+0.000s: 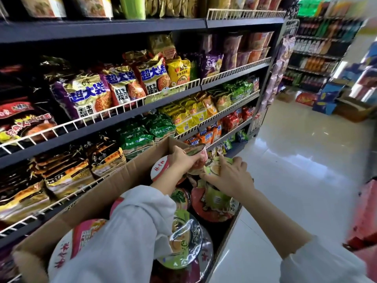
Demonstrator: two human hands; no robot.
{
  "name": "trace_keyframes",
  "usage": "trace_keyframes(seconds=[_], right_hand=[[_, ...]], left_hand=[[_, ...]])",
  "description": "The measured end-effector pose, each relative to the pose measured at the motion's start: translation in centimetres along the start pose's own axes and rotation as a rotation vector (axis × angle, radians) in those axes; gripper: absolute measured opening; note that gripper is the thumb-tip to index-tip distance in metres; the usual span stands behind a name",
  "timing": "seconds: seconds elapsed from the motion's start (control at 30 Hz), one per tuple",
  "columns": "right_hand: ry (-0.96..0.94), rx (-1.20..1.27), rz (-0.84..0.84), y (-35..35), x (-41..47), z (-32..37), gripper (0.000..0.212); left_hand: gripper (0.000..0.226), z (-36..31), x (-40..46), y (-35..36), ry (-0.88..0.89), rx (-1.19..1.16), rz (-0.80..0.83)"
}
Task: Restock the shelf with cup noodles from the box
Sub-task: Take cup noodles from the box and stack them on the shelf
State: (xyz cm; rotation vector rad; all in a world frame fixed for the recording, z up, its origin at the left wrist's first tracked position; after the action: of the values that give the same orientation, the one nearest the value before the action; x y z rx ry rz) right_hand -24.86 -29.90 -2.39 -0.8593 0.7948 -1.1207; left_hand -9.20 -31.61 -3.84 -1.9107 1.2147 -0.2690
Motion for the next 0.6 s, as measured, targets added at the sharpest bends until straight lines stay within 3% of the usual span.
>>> trace_keyframes(seconds=[0.1,0.3,0.6], right_hand=[[0.026,0.039,0.024,-0.1,0.3,0.0,0.104],[-0.032,0.370,-0.212,-1.0,-0.5,0.9,0.084],[-0.335,0.629,-0.235,-3.5,-4.9,14.7,0.074]], left_hand=[[0.069,0.4,-1.1,-0.4,0.022,-0.025,-0.067],[0.067,1.7,-2.6,-5.0,0.156,-0.049,-0.268],[0.072,7.9,-9.0,-19.0,0.305,-0.076,-0.581]])
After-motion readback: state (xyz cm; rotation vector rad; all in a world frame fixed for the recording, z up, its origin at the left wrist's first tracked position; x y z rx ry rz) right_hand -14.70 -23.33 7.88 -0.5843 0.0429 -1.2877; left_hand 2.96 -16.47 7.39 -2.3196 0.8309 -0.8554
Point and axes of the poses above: each hand's wrist, its own x-axis towards the middle knuckle, its own y-axis out of the palm, z = x × y, the point moved 2 cm from there along x, towards the middle knuckle, and after that the axes turned 13 degrees about x, right-handed, at the moved point
